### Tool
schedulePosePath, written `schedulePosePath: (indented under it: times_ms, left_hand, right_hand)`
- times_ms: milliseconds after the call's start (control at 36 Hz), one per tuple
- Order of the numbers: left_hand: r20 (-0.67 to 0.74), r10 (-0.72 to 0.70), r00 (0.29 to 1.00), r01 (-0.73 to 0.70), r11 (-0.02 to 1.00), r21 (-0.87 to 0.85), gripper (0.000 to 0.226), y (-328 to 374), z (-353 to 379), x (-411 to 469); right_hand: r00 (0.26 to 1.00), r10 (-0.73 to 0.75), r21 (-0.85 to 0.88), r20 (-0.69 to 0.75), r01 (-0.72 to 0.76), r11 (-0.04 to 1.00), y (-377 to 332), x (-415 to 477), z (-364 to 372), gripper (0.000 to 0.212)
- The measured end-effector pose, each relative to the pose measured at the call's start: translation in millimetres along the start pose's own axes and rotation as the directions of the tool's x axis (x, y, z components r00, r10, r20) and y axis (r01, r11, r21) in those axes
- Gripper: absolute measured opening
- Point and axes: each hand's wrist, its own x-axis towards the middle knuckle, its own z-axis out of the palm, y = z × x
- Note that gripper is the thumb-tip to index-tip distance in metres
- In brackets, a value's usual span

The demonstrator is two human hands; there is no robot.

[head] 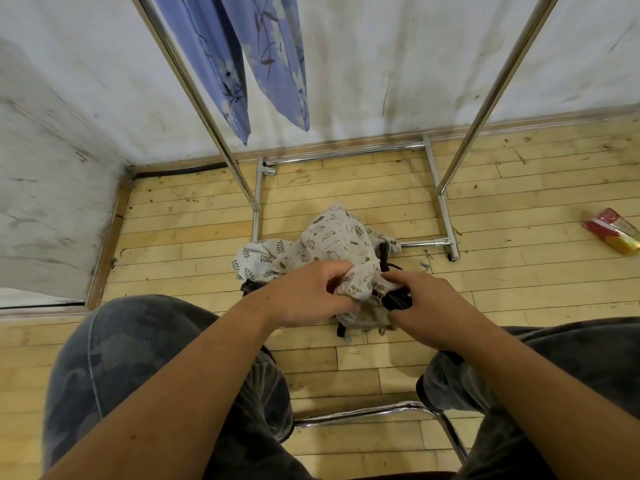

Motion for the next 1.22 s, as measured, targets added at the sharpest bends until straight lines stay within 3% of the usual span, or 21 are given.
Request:
schedulePosePath:
  times_ms: [83,139,250,333,472,583,750,889,1028,1139,1222]
  left_hand:
    - [-0.074,-0.014,0.997,0.012,0.999,-0.032,0.041,6.6,-1.8,-2.3]
    - [-0.214,-0.042,0.976,0.028,0.997,-0.067,0.038,8.0,-7.1,-1.9]
    - [-0.621,-0.211,0.755,0.111,0.974,-0.197,0.043,-15.6,-26.1,8.1]
    - [-0.627,-0.386,0.676,0.221,0.919,-0.328,0.066,-30.8,-37.3,10.6]
    - [-0.574,-0.411,0.708,0.276,0.91,-0.31,0.071,-40.6,-38.3,3.6]
    - [-0.549,-0.399,0.735,0.3,0.917,-0.264,0.055,-45.3,-39.8,-4.5]
    - [-0.5,-0.435,0.749,0.283,0.892,-0.351,0.04,-52.5,-40.7,-11.1]
    - [-0.457,-0.447,0.769,0.297,0.883,-0.363,0.055,-54.6,-37.0,-12.3]
    - [-0.48,-0.348,0.805,0.297,0.938,-0.181,0.082,-50.7,-27.1,-8.6]
    - [-0.599,-0.21,0.772,0.231,0.972,-0.043,0.06,-35.5,-20.2,-5.0]
    - [-0.537,-0.179,0.825,0.172,0.983,-0.064,0.054,-30.9,-14.8,-2.6]
  right_hand:
    - [1.0,-0.003,-0.03,-0.029,0.002,1.0,-2.3,-1.5,-2.6,0.057]
    - [0.998,-0.036,-0.031,-0.06,0.034,0.999,-2.5,-2.9,-4.5,0.049]
    - [0.994,-0.062,-0.004,-0.084,0.062,0.998,-2.9,-7.0,-11.1,0.039]
    - [0.993,-0.08,0.044,-0.085,0.084,0.995,-2.5,-10.5,-15.0,0.034]
    - [0.993,-0.111,0.065,-0.028,0.112,0.992,-3.0,-12.8,-15.6,0.034]
    - [0.99,-0.139,0.041,-0.022,0.14,0.989,-4.3,-14.4,-14.1,0.034]
    - [0.99,-0.136,0.009,-0.017,0.137,0.991,-5.4,-14.3,-12.3,0.037]
    - [0.995,-0.1,0.019,-0.009,0.1,0.995,-8.9,-13.3,-10.2,0.035]
    - [1.0,-0.013,0.069,-0.012,0.014,0.998,-11.5,-9.4,-10.9,0.03]
    - [0.997,0.073,0.154,-0.036,-0.066,0.986,-15.6,-5.9,-12.0,0.024]
    - [0.989,0.142,0.236,-0.05,-0.126,0.964,-17.3,-2.5,-13.9,0.022]
